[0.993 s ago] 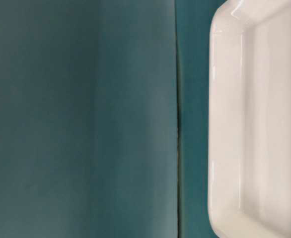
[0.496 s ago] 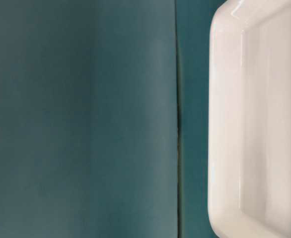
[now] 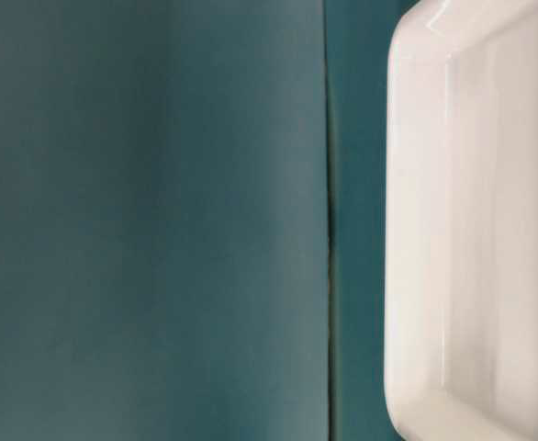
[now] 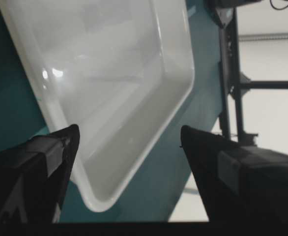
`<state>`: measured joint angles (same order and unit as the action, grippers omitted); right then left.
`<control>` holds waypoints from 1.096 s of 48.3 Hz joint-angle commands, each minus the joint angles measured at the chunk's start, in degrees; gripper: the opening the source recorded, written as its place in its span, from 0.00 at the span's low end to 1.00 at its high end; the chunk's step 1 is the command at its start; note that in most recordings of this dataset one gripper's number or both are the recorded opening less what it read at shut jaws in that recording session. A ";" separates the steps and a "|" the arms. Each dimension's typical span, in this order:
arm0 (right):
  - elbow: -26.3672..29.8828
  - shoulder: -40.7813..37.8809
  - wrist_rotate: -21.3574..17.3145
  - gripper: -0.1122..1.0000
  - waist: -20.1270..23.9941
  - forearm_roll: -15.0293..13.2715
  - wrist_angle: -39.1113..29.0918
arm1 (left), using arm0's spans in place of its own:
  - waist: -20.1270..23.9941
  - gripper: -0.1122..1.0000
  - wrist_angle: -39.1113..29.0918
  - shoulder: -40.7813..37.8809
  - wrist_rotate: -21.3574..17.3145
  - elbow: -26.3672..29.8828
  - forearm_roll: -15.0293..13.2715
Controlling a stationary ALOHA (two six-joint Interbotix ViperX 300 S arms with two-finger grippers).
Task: Lift the white case with both hands.
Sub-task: 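Open both grippers and position them over the tray's side walls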
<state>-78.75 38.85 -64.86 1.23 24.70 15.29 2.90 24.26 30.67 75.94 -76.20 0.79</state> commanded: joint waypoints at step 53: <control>6.50 -26.81 -3.78 0.91 3.16 0.26 13.18 | 0.35 0.88 10.11 -26.02 -0.53 8.00 0.18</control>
<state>-73.92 14.33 -68.73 4.31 24.79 27.86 3.16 33.93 6.86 75.59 -69.70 0.79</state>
